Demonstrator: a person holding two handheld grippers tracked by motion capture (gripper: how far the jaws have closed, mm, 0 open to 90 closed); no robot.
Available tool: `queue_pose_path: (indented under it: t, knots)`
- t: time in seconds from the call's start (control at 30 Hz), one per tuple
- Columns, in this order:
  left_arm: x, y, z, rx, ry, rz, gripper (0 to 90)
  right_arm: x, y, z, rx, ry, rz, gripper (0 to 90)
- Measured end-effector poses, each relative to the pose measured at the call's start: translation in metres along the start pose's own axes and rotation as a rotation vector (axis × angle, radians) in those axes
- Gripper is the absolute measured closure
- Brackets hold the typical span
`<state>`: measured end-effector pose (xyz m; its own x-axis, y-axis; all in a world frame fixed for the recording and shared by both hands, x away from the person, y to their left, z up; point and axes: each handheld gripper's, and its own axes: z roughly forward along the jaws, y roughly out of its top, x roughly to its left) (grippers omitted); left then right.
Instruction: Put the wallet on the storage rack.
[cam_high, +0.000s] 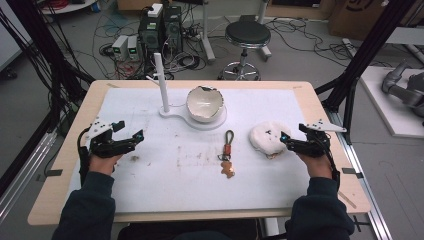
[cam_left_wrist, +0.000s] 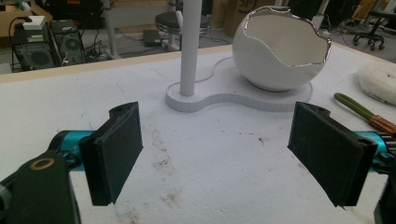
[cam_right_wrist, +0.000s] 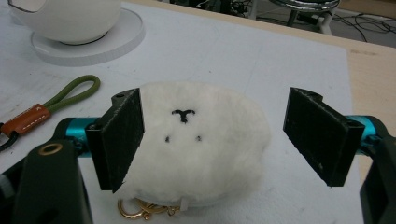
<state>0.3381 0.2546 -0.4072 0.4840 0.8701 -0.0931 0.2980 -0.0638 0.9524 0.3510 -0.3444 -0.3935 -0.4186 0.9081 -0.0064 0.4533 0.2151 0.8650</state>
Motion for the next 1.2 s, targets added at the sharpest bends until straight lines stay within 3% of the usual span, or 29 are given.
queue_pose_path:
  t: [0.33, 0.5, 0.77, 0.93, 1.03, 1.13, 1.2]
  knots:
    - [0.001, -0.001, 0.003, 0.003, -0.010, -0.020, 17.3, 0.000, -0.003, 0.001, 0.009, -0.005, 0.013, 20.8]
    - [0.001, -0.002, 0.005, 0.009, -0.011, -0.034, 17.4, -0.002, -0.006, 0.007, 0.036, -0.015, 0.021, 20.9]
    - [-0.006, -0.004, 0.011, 0.035, -0.036, -0.021, 17.6, -0.010, -0.012, 0.021, 0.095, -0.055, 0.051, 26.1]
    - [-0.009, -0.005, 0.012, 0.042, -0.041, -0.014, 17.7, -0.018, -0.018, 0.035, 0.164, -0.074, 0.080, 26.1]
    - [-0.010, -0.006, 0.013, 0.053, -0.044, -0.018, 17.8, -0.015, -0.023, 0.048, 0.236, -0.048, 0.084, 26.0]
    - [-0.010, -0.007, 0.013, 0.056, -0.046, -0.013, 17.8, -0.014, -0.025, 0.053, 0.262, -0.042, 0.081, 25.7]
    - [-0.011, -0.006, 0.013, 0.061, -0.050, -0.011, 17.9, -0.017, -0.027, 0.055, 0.276, -0.027, 0.114, 25.8]
